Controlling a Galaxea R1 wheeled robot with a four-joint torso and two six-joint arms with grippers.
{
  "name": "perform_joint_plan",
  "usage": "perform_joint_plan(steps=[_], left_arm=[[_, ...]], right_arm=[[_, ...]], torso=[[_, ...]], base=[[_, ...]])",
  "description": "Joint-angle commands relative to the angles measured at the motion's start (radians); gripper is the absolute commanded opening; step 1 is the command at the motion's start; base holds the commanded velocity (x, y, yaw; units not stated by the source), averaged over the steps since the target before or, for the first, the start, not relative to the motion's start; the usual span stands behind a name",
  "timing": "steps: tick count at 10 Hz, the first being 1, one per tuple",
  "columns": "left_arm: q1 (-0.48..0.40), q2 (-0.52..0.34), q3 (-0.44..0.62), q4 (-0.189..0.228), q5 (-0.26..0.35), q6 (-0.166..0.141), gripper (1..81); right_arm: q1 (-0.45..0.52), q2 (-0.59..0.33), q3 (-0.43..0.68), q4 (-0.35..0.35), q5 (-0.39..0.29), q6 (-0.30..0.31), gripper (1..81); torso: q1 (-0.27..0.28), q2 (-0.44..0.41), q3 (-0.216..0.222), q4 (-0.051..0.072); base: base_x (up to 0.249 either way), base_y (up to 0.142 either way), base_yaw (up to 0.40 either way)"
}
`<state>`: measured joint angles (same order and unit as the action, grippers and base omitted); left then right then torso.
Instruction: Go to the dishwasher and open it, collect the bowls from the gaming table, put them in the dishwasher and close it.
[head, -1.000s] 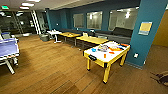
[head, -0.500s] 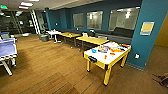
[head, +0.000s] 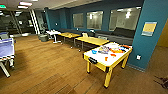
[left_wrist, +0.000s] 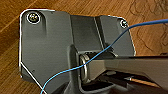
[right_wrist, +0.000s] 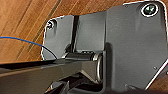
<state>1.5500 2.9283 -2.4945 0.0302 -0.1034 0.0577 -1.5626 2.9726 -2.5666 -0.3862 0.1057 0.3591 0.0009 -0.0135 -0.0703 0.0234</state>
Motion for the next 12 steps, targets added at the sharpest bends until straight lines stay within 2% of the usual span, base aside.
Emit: perform_joint_plan(steps=[1, 9, 12], left_arm=[[-0.037, -0.004, 0.008, 0.011, 0.054, 0.011, 81.1], [-0.035, -0.004, 0.008, 0.010, 0.054, 0.011, 81.1], [-0.035, -0.004, 0.008, 0.010, 0.054, 0.011, 81.1]], right_arm=[[0.041, 0.002, 0.007, -0.008, -0.041, -0.003, 81.1], [0.035, 0.001, 0.007, -0.010, -0.041, -0.003, 81.1], [0.035, 0.002, 0.007, -0.010, -0.041, -0.003, 81.1]], torso=[[0.000, 0.000, 0.000, 0.000], [0.000, 0.000, 0.000, 0.000], [0.000, 0.000, 0.000, 0.000]], base=[[0.125, 0.000, 0.000], [0.099, 0.000, 0.000], [0.096, 0.066, 0.000]])
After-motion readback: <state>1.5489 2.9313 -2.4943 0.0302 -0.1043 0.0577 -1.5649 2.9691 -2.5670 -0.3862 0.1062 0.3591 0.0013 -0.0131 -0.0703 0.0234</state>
